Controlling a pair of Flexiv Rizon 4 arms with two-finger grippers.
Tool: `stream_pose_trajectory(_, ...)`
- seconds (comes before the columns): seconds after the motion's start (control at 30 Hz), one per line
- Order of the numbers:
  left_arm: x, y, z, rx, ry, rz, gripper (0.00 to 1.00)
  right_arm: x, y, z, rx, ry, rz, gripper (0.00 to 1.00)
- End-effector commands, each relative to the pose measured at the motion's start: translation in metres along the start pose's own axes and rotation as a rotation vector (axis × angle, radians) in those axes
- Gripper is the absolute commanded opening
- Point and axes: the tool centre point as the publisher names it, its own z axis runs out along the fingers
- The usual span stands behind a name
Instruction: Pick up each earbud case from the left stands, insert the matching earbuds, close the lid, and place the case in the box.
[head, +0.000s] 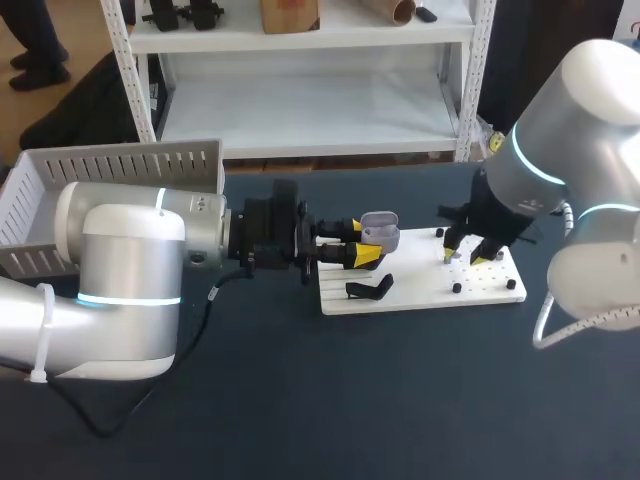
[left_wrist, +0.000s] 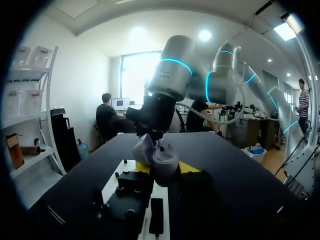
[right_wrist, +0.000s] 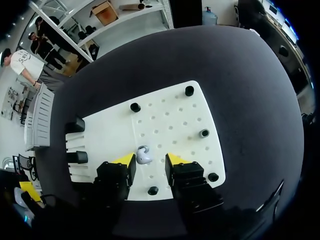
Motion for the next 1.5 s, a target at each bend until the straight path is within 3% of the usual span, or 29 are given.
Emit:
stream_pose_trajectory(0.03, 0.0, -0.001, 0.0, -0.006, -0.003, 0.002, 0.0, -0.001, 0.003, 0.002, -0.002, 0.015, -0.004, 0.35)
stream_pose_trajectory(0.5, 0.0, -0.001, 0.0, -0.006, -0.003, 0.002, 0.0, 0.001, 0.007, 0.008, -0.006, 0.026, 0.005, 0.29)
stream_pose_trajectory(0.6, 0.0, -0.001, 0.0, -0.006, -0.003, 0.002, 0.0, 0.002, 0.008, 0.008, -0.002, 0.03, 0.006, 0.2)
stream_pose_trajectory(0.63, 0.0, -0.001, 0.0, -0.006, -0.003, 0.002, 0.0, 0.002, 0.008, 0.008, -0.002, 0.031, 0.006, 0.08)
stream_pose_trajectory(0.7, 0.0, -0.001, 0.0, -0.006, -0.003, 0.002, 0.0, 0.003, 0.008, 0.009, -0.001, 0.033, 0.007, 0.0)
stream_pose_trajectory(0.9, 0.0, -0.001, 0.0, -0.006, -0.003, 0.002, 0.0, 0.004, 0.009, 0.009, 0.004, 0.037, 0.008, 0.0)
stream_pose_trajectory(1.2, 0.0, -0.001, 0.0, -0.006, -0.003, 0.002, 0.0, -0.001, 0.016, -0.043, 0.017, 0.013, 0.024, 0.0)
stream_pose_trajectory(1.5, 0.0, -0.001, 0.0, -0.006, -0.003, 0.002, 0.0, 0.01, 0.019, -0.104, 0.022, 0.058, -0.106, 0.0)
